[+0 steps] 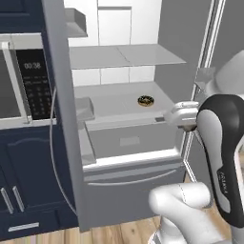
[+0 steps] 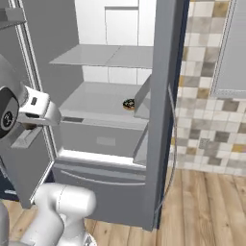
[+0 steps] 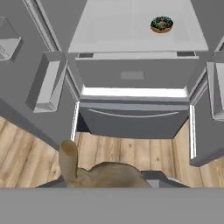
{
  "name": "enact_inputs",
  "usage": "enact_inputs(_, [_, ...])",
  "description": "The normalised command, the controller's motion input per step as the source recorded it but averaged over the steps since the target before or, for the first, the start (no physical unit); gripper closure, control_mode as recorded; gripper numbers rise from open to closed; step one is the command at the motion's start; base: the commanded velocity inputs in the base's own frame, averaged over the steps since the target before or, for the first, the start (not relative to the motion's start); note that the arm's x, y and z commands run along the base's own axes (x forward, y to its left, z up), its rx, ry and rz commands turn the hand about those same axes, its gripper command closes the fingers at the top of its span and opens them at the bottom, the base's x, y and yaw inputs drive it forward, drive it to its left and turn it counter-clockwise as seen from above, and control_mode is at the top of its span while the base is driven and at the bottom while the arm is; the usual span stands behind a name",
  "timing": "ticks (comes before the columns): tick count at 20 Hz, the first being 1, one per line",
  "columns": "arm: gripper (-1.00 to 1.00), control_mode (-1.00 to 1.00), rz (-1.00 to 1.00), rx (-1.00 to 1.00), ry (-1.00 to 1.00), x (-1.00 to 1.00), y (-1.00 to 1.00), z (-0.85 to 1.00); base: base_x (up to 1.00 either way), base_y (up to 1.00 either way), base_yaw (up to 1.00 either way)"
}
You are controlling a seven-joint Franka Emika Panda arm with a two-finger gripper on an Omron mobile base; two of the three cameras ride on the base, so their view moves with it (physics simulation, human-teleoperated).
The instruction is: Retrieve the bottle and the shaker from the cabinet and place them next to the mixing bowl on the counter. Then add garlic from the fridge to the mixing bowl.
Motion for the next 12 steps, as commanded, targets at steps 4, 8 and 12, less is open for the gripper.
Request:
enact_inputs(4, [1.00,1.00,0.00,0.00,0.00,0.00,0.00,0.00,-0.78,0.03,-0.44])
enact_inputs(8, [1.00,1.00,0.00,0.00,0.00,0.00,0.00,0.00,-0.26,-0.35,-0.71])
enact_inputs(12, [1.00,1.00,0.00,0.00,0.00,0.00,0.00,0.00,0.00,-0.60,-0.79])
